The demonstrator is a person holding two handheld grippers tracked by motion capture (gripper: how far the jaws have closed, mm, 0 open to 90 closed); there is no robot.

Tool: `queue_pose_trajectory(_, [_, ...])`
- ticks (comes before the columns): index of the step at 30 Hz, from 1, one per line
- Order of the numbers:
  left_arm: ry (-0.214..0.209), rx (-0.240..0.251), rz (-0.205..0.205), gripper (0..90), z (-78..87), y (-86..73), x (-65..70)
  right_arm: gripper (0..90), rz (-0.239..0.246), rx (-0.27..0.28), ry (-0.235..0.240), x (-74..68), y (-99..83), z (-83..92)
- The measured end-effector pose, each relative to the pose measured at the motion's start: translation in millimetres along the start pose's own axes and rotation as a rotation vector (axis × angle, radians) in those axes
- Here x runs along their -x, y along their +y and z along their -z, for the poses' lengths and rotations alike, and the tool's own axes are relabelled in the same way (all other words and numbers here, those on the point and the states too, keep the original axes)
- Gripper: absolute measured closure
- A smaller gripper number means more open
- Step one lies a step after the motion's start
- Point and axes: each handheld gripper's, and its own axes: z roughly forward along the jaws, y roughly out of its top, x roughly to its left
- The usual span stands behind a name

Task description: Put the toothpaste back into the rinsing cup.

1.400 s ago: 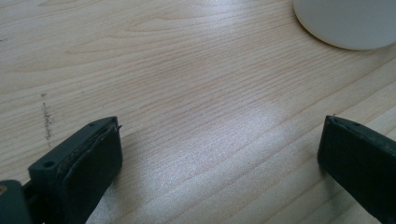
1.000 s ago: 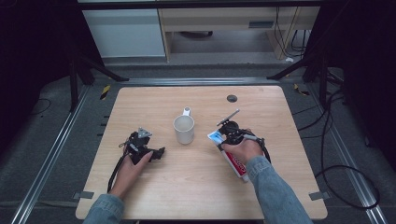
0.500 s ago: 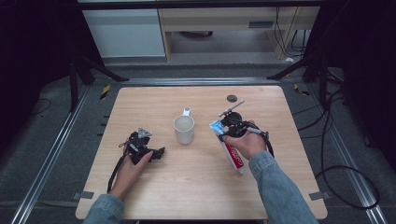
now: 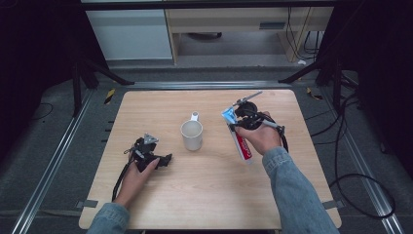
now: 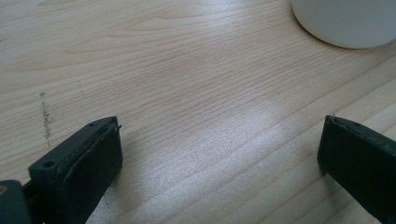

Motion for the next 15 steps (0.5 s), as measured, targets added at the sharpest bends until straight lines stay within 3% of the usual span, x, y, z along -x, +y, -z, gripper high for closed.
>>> queue_pose_trajectory(6, [0.000, 0.000, 0.000, 0.0, 0.0, 0.0, 0.0, 74.5, -0.002, 0.082, -0.014, 9.3, 8.9, 2.2])
queue_pose_trajectory(15, [0.000, -0.003, -0.003, 0.0, 0.2, 0.0, -0.2, 74.4, -0.028, 0.143, -0.023, 17.6, 11.4, -4.4])
